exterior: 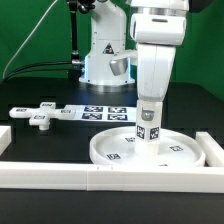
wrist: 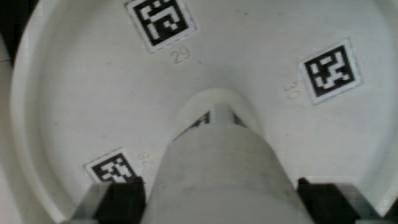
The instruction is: Assemble round table
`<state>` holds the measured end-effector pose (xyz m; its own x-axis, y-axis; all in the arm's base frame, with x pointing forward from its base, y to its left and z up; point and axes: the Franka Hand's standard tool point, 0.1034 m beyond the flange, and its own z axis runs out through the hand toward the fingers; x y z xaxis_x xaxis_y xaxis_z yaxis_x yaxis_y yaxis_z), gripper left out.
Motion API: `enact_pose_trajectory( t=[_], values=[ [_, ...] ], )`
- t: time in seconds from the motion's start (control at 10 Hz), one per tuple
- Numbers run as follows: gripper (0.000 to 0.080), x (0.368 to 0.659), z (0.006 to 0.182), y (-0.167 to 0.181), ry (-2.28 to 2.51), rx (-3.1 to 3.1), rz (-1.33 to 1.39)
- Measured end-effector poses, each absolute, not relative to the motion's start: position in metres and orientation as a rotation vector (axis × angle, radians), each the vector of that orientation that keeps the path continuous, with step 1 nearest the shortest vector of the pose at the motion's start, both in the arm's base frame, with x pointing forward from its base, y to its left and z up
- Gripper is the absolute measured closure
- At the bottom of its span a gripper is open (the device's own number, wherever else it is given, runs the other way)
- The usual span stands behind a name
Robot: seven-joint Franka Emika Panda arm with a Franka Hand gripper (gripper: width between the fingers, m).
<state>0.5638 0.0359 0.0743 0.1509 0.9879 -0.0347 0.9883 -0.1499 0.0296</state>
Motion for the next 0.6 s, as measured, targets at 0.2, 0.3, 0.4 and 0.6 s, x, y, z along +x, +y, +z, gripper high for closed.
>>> enact_pose_trajectory(
  t=[0.2,0.3,0.4,0.6],
  values=[
    [0.0393,0.5636,0.0739,0.0356,1.993,2.37,-0.012],
    [0.0393,0.5635,0.0737,0.0356,1.974,2.387,-0.011],
    [0.0393,0.5635,0.0736,0.0354,1.973,2.387,-0.012],
    [0.0393,0.5623,0.0731,0.0352,1.699,2.6,-0.009]
  ],
)
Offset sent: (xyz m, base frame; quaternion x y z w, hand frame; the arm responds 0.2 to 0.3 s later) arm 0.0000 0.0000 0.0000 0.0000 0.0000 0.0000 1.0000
